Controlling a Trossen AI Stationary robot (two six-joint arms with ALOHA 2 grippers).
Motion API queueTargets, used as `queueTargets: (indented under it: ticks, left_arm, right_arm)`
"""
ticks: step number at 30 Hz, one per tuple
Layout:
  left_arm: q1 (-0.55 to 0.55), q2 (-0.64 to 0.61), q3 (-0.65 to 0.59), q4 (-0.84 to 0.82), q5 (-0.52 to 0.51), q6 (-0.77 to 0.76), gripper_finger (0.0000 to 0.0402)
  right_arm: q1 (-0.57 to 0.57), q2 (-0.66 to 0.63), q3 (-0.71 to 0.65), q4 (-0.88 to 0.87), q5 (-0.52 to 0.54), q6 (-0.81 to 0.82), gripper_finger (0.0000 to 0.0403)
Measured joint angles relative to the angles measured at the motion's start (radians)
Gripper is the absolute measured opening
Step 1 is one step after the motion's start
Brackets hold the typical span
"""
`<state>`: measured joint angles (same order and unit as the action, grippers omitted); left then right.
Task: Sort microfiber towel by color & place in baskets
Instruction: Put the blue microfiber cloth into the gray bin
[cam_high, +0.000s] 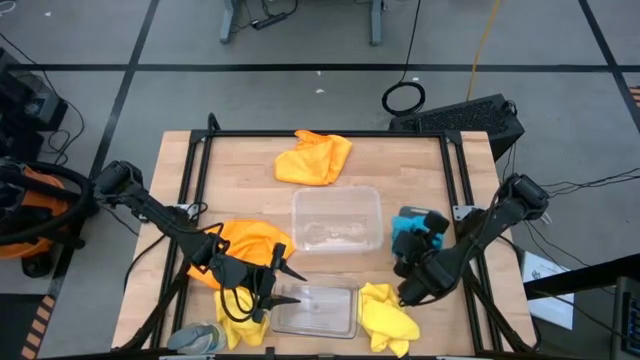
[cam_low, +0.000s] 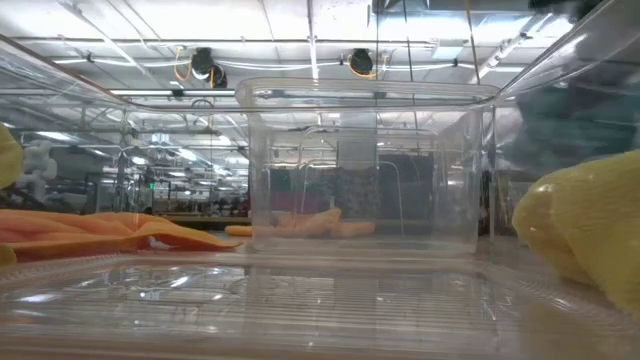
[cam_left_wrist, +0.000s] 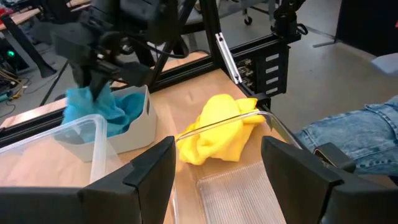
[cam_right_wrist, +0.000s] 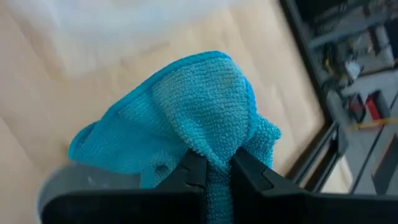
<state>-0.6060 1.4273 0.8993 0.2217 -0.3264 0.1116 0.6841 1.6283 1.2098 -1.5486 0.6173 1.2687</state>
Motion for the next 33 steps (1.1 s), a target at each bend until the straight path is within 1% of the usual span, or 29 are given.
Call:
queueTargets:
  ticks: [9,15,19,22,26,33]
  left_arm:
    - [0.003,0.0,0.0,0.0,-0.002,-0.001,0.0242]
    - [0.004,0.0,0.0,0.001,-0.005,0.0,0.0242]
    - [0.003,0.0,0.0,0.001,-0.005,0.0,0.0242]
    - [0.004,0.0,-0.001,0.001,-0.005,0.0,0.0242]
    - [0.004,0.0,-0.001,0.002,-0.005,0.0,0.0242]
    - [0.004,0.0,-0.001,0.001,-0.005,0.0,0.0242]
  right_arm:
    - [0.05,0.0,-0.123,0.091,-0.127,0.086,0.0023]
    - [0.057,0.0,-0.226,0.25,-0.194,0.059,0.0023]
    - [0.057,0.0,-0.28,0.348,-0.206,0.053,0.0023]
    - [0.057,-0.001,-0.291,0.369,-0.201,0.055,0.0026]
    - [0.057,-0.001,-0.286,0.354,-0.198,0.059,0.0051]
    - [0.057,0.001,-0.222,0.256,-0.2,0.081,0.0128]
